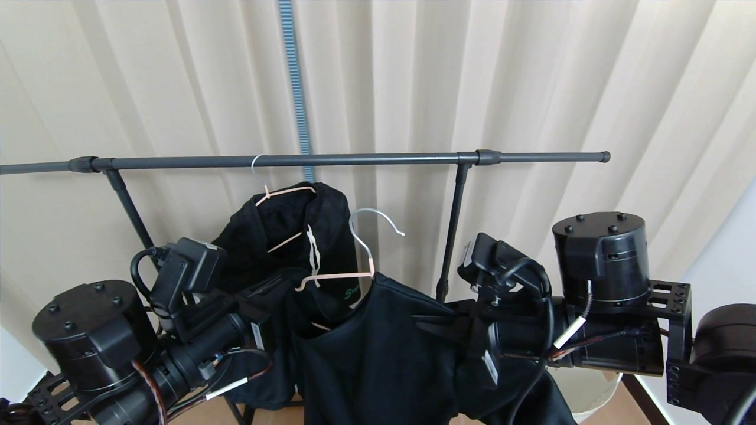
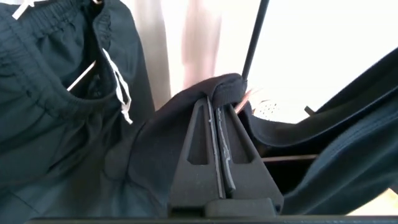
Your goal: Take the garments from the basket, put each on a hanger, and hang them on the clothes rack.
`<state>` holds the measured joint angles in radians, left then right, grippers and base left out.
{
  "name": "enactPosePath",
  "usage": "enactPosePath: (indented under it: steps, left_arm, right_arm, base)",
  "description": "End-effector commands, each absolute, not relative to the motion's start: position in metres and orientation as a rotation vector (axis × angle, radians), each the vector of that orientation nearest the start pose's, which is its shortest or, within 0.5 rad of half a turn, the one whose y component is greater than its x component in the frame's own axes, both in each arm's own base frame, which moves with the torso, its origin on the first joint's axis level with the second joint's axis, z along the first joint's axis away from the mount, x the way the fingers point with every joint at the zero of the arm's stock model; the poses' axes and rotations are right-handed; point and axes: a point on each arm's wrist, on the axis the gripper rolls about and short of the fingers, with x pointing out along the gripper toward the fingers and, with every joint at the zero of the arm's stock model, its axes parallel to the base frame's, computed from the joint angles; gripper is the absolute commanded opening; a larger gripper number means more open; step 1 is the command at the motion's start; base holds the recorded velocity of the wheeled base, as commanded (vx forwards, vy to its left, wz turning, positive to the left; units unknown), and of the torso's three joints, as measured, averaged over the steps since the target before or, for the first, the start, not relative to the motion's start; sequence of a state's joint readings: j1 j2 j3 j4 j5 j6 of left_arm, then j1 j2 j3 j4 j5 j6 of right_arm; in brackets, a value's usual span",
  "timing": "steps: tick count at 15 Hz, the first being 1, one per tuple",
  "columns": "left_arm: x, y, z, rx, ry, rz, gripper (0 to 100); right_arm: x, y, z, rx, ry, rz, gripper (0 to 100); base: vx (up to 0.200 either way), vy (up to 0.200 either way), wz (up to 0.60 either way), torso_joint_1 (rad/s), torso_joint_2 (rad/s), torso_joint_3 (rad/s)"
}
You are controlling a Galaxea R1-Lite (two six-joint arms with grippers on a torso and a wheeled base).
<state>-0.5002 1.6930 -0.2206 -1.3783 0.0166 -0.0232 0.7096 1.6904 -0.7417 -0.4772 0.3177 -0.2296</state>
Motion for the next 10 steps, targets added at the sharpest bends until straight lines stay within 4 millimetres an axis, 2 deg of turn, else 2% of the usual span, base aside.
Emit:
enactPosePath:
  steps: [1,2,4,5,7,10]
  left_arm:
    - [0.209,-0.101,0.128,0.002,0.093,-0.433,0]
    - [0.212,-0.093,0.135,0.004,0.113,-0.400,0]
    - [0.213,-0.084,0.145,0.005,0.164,-0.396,0]
    - [0.208,-0.074,0.161,0.003,0.242,-0.434,0]
    - [0.206,-0.073,0.182,0.012,0.325,-0.434,0]
    - [0.213,-0.076,0.203,0.042,0.408,-0.443,0]
  right_arm:
    - [0.212,0.188,0.156,-0.287,0.359,1.094,0]
    - [0.210,0.178,0.161,-0.277,0.342,1.114,0]
    - [0.210,0.173,0.163,-0.286,0.323,1.138,0]
    - [0.210,0.170,0.160,-0.289,0.325,1.164,0]
    - [0.209,0.170,0.159,-0.292,0.320,1.186,0]
    - [0.208,0.171,0.157,-0.251,0.321,1.312,0]
  base:
    - [0.000,0.000,0.00,0.000,0.00,0.000]
    - [0.000,0.000,0.00,0.000,0.00,0.000]
    - [0.000,0.000,0.00,0.000,0.00,0.000]
    - [0.000,0.000,0.00,0.000,0.00,0.000]
    - [0.000,0.000,0.00,0.000,0.00,0.000]
    - [0.000,0.000,0.00,0.000,0.00,0.000]
